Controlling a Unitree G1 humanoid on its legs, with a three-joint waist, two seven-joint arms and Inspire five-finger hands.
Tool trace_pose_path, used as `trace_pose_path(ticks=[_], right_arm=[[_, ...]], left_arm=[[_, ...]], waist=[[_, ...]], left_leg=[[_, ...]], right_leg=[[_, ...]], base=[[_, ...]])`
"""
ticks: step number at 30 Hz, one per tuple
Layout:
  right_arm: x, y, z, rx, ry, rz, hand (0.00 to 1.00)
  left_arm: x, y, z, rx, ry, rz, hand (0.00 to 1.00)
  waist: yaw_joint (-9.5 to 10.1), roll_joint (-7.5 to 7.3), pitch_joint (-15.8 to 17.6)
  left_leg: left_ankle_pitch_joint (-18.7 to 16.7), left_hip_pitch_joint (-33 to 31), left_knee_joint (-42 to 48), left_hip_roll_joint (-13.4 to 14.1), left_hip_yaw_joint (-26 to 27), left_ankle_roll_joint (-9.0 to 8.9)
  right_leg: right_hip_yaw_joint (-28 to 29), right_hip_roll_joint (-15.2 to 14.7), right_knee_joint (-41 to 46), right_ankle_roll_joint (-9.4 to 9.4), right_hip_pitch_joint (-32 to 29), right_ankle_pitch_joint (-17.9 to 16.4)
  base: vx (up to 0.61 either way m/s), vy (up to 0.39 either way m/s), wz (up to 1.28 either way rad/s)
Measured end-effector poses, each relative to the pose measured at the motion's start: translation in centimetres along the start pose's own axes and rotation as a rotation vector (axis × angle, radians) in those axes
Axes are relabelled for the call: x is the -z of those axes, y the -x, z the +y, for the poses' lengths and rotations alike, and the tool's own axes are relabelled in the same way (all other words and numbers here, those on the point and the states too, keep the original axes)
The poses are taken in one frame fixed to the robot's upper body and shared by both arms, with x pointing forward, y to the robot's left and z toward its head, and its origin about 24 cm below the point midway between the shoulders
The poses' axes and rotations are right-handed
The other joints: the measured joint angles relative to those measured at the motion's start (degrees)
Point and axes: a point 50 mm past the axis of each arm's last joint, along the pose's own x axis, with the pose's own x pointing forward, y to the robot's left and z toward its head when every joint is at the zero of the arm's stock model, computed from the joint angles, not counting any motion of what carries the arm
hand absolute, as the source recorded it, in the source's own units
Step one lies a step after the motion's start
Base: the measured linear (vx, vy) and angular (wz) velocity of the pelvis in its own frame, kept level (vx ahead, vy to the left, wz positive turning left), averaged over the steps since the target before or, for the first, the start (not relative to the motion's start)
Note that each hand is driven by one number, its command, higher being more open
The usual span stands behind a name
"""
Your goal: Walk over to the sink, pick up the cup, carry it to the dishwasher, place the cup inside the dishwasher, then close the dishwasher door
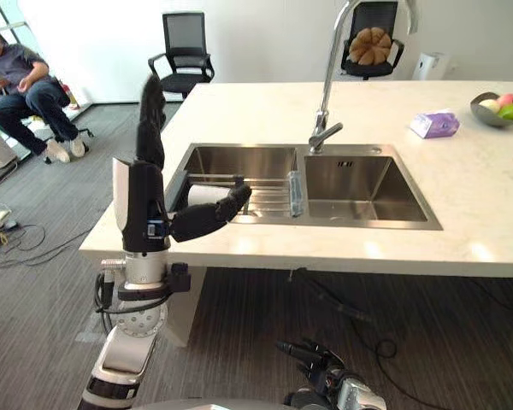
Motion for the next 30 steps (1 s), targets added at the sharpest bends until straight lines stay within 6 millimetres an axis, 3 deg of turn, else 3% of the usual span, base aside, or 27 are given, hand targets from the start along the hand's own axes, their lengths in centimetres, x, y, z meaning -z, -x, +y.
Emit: trace_pose_path(ticks=[1,3,4,5,7,11,17,23,30], right_arm=[[0.3,0.0,-0.2,0.006,0.003,0.023,1.0],[0.5,0.0,-0.4,0.012,0.012,0.041,1.0],[0.4,0.0,-0.4,0.006,0.031,0.044,1.0],[0.3,0.0,-0.2,-0.004,0.044,0.048,1.0],[0.8,-0.2,0.3,-0.015,0.051,0.061,1.0],[1.2,-0.1,0.3,-0.011,0.043,0.066,1.0],[1.4,-0.1,0.3,-0.007,0.033,0.069,1.0],[1.6,-0.1,0.2,0.0,0.028,0.083,1.0],[2.2,0.0,0.3,0.008,0.058,0.123,1.0]], left_arm=[[0.1,0.1,-0.1,0.041,-0.029,0.003,1.0],[0.3,0.1,-0.1,0.082,-0.063,0.013,1.0],[0.5,0.1,-0.1,0.097,-0.095,0.02,1.0],[0.7,-0.1,-0.2,0.121,-0.121,0.035,1.0],[1.1,-0.3,-0.5,0.164,-0.141,0.068,1.0],[1.4,-1.2,-1.8,0.27,-0.158,0.117,1.0],[1.6,-2.5,-2.4,0.358,-0.25,0.119,1.0],[5.0,-1.8,-2.6,0.488,-0.42,0.271,1.0],[9.6,0.2,-0.4,0.567,-0.595,0.471,1.0]], waist=[[0.83,-0.05,0.0],[1.8,-0.09,-0.1],[1.76,0.09,-0.2],[1.69,0.44,-0.7],[1.59,-1.55,-1.5],[1.01,-2.26,-1.9],[1.03,-2.29,-2.0],[0.61,-2.41,-2.7],[0.31,-3.03,-4.6]], left_leg=[[-4.3,-1.1,-5.2,-2.8,1.8,-0.21],[-6.9,-0.4,-20.0,-6.8,3.3,0.0],[-4.4,0.9,-31.9,-9.0,2.8,0.72],[-0.4,2.4,-38.3,-9.4,3.7,0.74],[0.5,4.6,-42.4,-11.0,5.2,1.08],[0.8,8.1,-46.7,-13.1,6.1,1.5],[2.0,10.2,-50.4,-13.6,6.1,1.14],[3.8,12.2,-53.9,-13.7,6.6,1.04],[4.8,14.1,-56.7,-14.2,6.9,1.33]], right_leg=[[1.4,0.0,-1.8,-0.39,1.3,0.2],[3.7,-0.1,-3.7,-0.43,2.0,1.0],[5.0,0.0,-3.8,1.04,1.7,1.6],[6.5,0.3,-3.7,1.87,1.7,1.3],[7.6,-0.8,-4.0,2.82,1.7,1.1],[7.7,-2.7,-5.3,3.97,3.7,0.4],[7.6,-2.7,-6.8,3.97,4.9,0.4],[7.9,-2.6,-7.3,3.88,5.0,0.3],[7.8,-2.7,-8.6,4.39,6.2,0.6]], base=[[0.25,-0.003,-0.47],[0.25,0.056,-0.67],[0.29,0.119,-0.74],[0.26,0.119,-0.64],[0.28,0.091,-0.38],[0.19,0.076,-0.03],[0.04,0.009,0.03],[-0.05,-0.022,-0.04],[-0.01,0.002,-0.02]])
